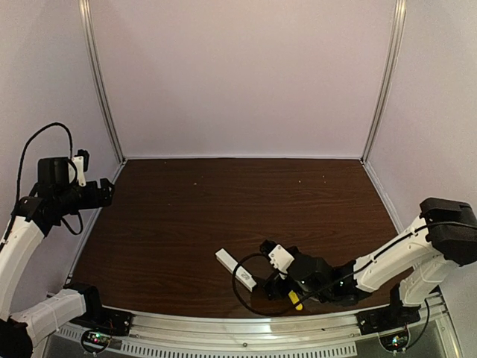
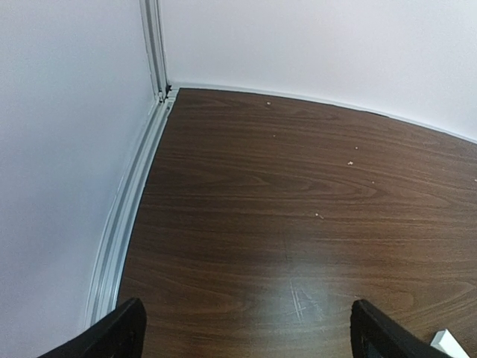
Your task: Unload the batteries from the remote control
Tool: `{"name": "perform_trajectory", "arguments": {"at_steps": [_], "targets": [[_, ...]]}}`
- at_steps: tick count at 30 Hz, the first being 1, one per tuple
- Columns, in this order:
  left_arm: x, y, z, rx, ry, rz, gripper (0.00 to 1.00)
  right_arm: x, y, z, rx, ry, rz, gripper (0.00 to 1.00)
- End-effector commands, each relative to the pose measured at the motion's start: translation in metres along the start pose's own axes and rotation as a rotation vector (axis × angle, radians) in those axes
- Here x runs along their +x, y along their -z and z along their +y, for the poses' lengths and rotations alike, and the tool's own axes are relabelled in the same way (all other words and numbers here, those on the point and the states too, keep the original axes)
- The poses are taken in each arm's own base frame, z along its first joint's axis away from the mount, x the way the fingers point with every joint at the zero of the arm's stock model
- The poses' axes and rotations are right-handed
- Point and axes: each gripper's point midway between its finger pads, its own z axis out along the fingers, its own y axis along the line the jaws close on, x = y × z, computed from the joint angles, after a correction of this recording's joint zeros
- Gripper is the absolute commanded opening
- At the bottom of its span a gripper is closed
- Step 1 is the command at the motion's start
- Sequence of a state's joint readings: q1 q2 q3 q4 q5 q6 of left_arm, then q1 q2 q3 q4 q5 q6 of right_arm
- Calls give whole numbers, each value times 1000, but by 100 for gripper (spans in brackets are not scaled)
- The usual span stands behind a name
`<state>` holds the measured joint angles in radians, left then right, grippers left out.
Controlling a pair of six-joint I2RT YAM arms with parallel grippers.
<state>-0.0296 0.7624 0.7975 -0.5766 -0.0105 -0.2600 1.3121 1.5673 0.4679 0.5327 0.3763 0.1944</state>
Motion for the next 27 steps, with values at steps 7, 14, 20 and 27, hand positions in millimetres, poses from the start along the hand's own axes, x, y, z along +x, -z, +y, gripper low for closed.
{"name": "perform_trajectory", "arguments": {"at_steps": [7,14,20,27], "targets": [[-6,4,-1,10,-5,-45,97,-5,-5,24,-45,77,-89,99],[-8,6,-1,11,-6,-54,97,2,-8,27,-48,90,-81,97],[-8,7,-1,12,-8,-58,97,7,-16,32,-50,107,-51,94],[-8,8,-1,12,-8,-62,97,11,-23,42,-81,135,-24,89]]}}
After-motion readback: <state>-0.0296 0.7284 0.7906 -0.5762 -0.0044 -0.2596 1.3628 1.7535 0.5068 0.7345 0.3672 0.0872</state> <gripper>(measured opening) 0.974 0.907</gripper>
